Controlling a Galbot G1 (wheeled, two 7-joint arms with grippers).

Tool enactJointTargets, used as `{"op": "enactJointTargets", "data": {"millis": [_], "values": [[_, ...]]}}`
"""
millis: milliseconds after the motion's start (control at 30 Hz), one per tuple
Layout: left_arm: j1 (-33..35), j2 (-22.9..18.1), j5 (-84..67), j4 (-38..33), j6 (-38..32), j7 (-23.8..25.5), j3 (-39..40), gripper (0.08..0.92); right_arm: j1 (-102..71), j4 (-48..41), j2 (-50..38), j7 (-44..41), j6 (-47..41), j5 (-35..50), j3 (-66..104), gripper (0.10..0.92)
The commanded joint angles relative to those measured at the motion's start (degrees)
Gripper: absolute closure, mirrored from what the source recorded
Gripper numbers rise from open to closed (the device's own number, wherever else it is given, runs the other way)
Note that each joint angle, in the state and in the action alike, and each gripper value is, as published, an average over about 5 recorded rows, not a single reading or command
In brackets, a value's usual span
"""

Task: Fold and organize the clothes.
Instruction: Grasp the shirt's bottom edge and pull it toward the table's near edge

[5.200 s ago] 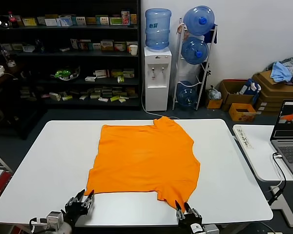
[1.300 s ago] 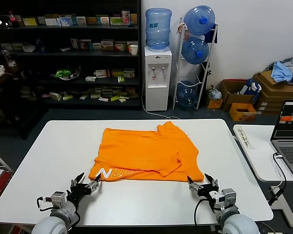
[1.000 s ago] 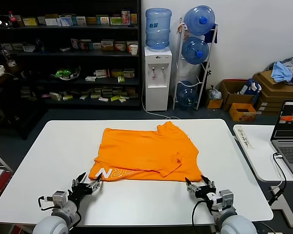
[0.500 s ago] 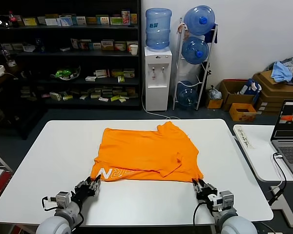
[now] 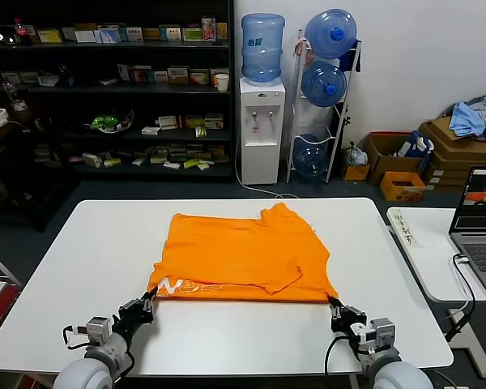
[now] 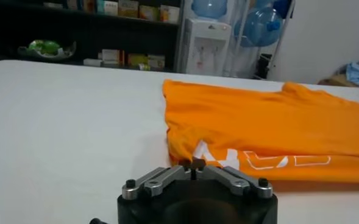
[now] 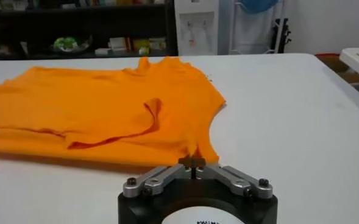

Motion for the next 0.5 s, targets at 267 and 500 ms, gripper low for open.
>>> {"op": "enactJointTargets", "data": {"millis": [267, 500], "values": [[12.08, 7.82, -12.12, -11.38, 4.10, -9.29, -4.82, 0.903, -14.22, 12.00, -7.11, 5.07, -1.07, 6.79, 2.54, 0.901], [20.84, 9.23, -15.69, -18.34, 6.29, -13.20, -6.90, 0.903, -18.95, 15.82, -8.59, 8.28, -2.05, 7.11, 2.63, 0.901]]}}
